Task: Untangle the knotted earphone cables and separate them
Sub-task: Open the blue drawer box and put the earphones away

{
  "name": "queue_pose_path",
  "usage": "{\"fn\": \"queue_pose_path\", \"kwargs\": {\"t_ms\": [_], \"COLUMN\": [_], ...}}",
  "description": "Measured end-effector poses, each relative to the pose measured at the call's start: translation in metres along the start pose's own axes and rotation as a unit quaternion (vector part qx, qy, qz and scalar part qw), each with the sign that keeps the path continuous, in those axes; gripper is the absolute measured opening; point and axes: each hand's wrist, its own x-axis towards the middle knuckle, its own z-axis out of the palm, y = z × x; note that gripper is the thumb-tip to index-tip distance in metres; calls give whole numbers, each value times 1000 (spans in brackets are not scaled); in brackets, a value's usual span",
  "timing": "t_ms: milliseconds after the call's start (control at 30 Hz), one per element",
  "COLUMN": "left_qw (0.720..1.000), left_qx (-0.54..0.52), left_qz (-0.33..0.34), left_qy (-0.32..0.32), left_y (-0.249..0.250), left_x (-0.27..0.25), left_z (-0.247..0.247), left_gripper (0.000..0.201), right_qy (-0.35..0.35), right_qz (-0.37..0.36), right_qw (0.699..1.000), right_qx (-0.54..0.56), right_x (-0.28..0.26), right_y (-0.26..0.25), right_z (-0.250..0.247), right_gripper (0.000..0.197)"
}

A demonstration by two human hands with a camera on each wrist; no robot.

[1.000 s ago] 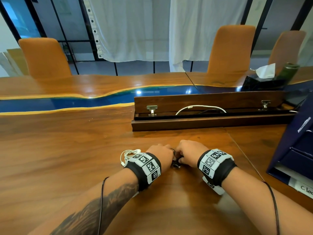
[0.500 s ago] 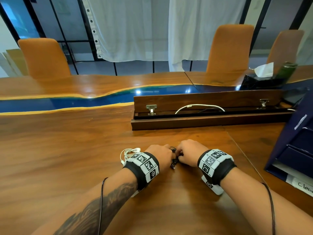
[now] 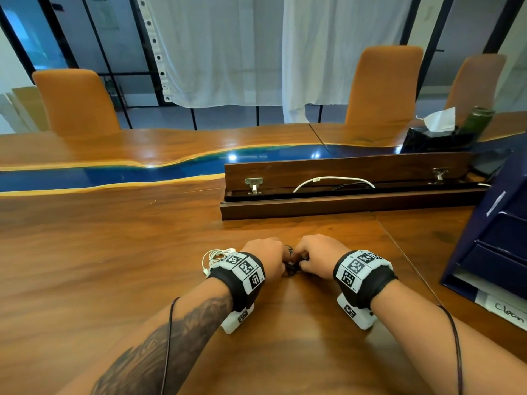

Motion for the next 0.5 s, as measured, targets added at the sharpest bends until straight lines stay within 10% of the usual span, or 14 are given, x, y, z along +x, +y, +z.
{"fn": "queue_pose_path", "kwargs": {"t_ms": [500], "left_qw": [946], "left_qx": [-259], "left_qz": [-24], "left_qy": [192], "left_y": [-21], "left_x": [-12], "left_z": [-37], "left_gripper": [29], "right_qy": [111], "right_qz": [32], "right_qw": [987], "right_qx": [111], "right_x": [-27], "right_y": [9], "right_z": [-26], "right_gripper": [27]}}
